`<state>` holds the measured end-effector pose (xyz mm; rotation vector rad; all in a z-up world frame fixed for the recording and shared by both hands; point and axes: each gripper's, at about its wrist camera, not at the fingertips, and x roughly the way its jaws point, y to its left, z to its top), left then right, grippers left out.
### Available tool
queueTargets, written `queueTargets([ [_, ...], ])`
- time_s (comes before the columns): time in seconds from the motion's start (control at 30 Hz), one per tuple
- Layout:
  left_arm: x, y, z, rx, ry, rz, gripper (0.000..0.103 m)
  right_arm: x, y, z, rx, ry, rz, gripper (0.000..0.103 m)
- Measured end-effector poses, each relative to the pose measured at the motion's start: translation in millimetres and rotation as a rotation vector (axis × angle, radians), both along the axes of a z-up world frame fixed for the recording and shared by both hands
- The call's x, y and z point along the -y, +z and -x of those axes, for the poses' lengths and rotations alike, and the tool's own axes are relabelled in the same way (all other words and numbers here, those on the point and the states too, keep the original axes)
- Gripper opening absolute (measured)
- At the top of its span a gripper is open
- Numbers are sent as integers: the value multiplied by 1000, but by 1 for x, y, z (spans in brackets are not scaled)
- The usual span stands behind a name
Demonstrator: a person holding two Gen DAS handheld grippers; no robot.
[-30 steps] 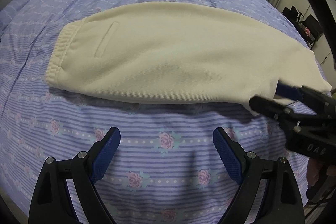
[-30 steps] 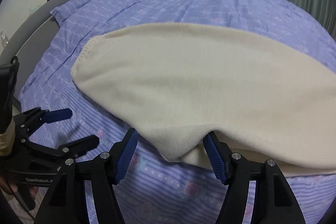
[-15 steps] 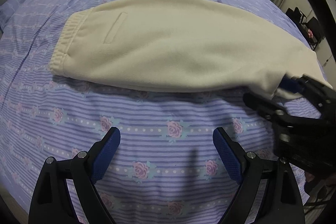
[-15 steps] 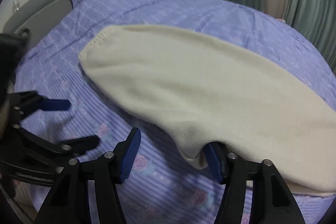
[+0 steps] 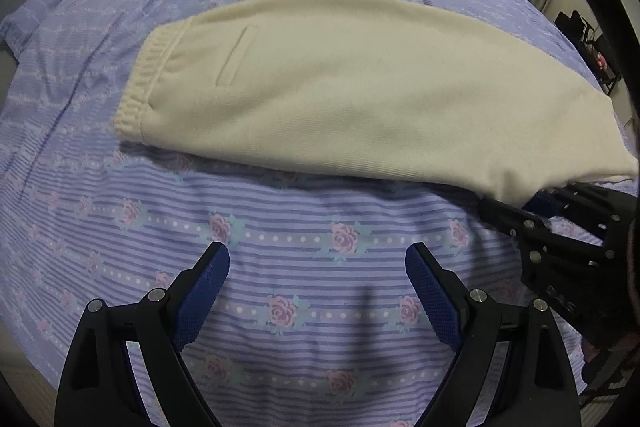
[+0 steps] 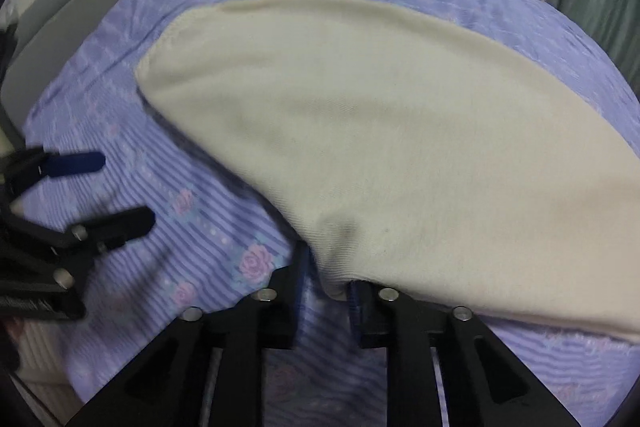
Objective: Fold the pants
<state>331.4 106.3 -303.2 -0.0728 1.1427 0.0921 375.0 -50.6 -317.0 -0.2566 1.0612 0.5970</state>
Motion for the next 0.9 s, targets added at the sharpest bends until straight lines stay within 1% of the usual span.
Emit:
queueTargets([
  [0.03,3,5,1,5,-3,-11,90,3,7,3,-7,-4,-20,52],
  [0.1,10,16,3,12,-4,-28,90,12,20,12,-10,-14,-39,53],
  [0.13,16,26,5,22,-6,-31,90,21,29,18,-5,-26,-41,53],
  [0.2,27,44,8,42,-18,-30,90,40,47,25,20,-66,-42,53],
  [0.27,43,63,10,60,-38,-31,90,71,75,32,60,-137,-62,56],
  [0.3,51,72,12,70,-47,-31,90,85,89,36,78,-174,-70,62],
  [0.33,63,85,13,84,-60,-28,90,97,101,38,95,-204,-78,65],
  [0.43,97,121,12,133,-100,-5,91,143,140,41,146,-298,-101,66],
  [0.5,118,137,9,152,-134,11,91,177,164,44,179,-364,-98,66],
  [0.53,136,146,6,164,-166,15,91,193,173,45,198,-392,-96,66],
  [0.6,160,155,1,177,-213,20,91,220,187,49,229,-442,-88,66],
  [0.63,181,160,-2,191,-251,23,91,237,193,50,244,-470,-87,66],
  [0.67,194,164,-4,204,-268,23,91,245,198,50,252,-486,-84,66],
  [0.73,222,171,-8,233,-305,39,91,280,206,53,275,-540,-64,66],
  [0.8,253,175,-15,248,-332,48,91,307,210,56,292,-583,-54,66],
  [0.9,308,179,-23,269,-365,62,91,356,210,59,303,-662,-55,71],
])
